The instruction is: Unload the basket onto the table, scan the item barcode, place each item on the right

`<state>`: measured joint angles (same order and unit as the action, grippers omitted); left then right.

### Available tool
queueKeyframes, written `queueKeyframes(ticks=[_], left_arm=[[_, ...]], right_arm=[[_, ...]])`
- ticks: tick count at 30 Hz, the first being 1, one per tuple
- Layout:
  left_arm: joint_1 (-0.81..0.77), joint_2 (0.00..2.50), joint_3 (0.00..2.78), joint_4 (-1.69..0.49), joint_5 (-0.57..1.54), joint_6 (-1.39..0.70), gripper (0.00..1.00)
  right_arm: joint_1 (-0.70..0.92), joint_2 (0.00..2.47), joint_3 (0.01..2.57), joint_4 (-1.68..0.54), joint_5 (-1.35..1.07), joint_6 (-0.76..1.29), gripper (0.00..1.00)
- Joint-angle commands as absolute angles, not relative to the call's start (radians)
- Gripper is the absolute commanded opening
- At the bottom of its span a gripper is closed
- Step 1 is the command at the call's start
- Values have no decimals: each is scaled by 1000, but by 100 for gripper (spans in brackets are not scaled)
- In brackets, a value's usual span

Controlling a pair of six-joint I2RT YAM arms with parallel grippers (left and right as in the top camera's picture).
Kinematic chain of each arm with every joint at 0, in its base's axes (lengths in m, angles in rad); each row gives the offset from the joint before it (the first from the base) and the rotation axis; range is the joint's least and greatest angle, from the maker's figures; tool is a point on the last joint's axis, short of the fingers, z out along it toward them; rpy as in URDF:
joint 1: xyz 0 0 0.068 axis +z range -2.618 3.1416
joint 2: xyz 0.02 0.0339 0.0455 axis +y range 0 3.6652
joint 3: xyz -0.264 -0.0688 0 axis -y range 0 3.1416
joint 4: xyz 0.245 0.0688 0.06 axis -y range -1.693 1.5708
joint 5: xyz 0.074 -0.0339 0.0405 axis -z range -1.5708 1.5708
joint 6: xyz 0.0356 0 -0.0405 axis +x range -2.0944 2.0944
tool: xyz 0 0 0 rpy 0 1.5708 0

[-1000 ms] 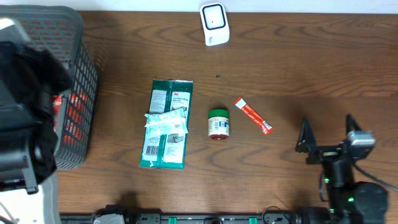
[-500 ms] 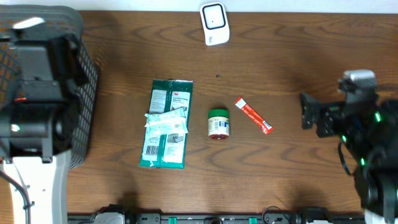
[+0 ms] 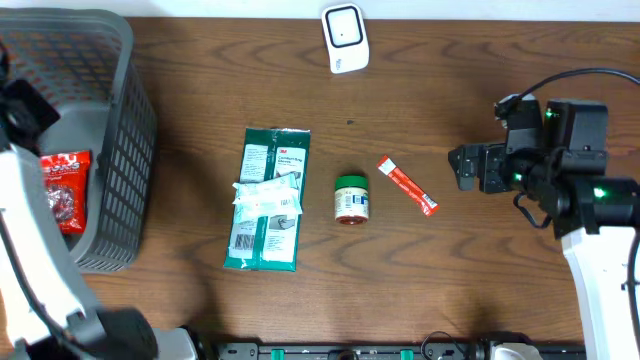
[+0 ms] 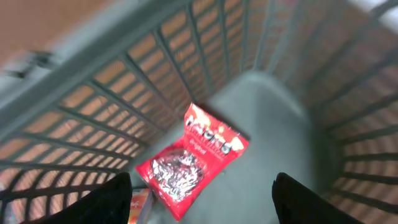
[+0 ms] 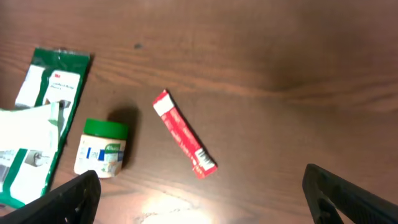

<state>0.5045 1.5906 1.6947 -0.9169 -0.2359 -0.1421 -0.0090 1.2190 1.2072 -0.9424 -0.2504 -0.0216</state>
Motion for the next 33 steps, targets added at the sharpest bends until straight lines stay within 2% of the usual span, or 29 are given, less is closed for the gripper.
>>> queueKeyframes(ticks=[1, 3, 8, 12, 14, 16, 21, 33], left_arm=[[562, 1702, 1702, -933, -116, -58, 73], [580, 1769, 1702, -949, -112, -33, 76], [590, 1916, 1700, -994, -112, 6, 77], [583, 2000, 1699, -1025, -112, 33, 76], [583, 2023, 1699, -1033, -112, 34, 72], [583, 2038, 1687, -1035, -112, 34, 65], [583, 2040, 1638, -1005, -113, 34, 59], [584, 2041, 1521, -916, -136, 33, 60]], right_arm=[[-2, 1238, 1216, -952, -271, 7, 99], [-2, 1242, 1216, -955, -271, 7, 99], [-2, 1242, 1216, -954, -271, 7, 99], [-2, 1242, 1216, -954, -271, 7, 99], [-2, 1242, 1216, -955, -271, 7, 99], [-2, 1242, 1216, -955, -271, 7, 99], [-2, 1242, 1216, -956, -271, 7, 99], [-2, 1242, 1216, -962, -271, 7, 99]])
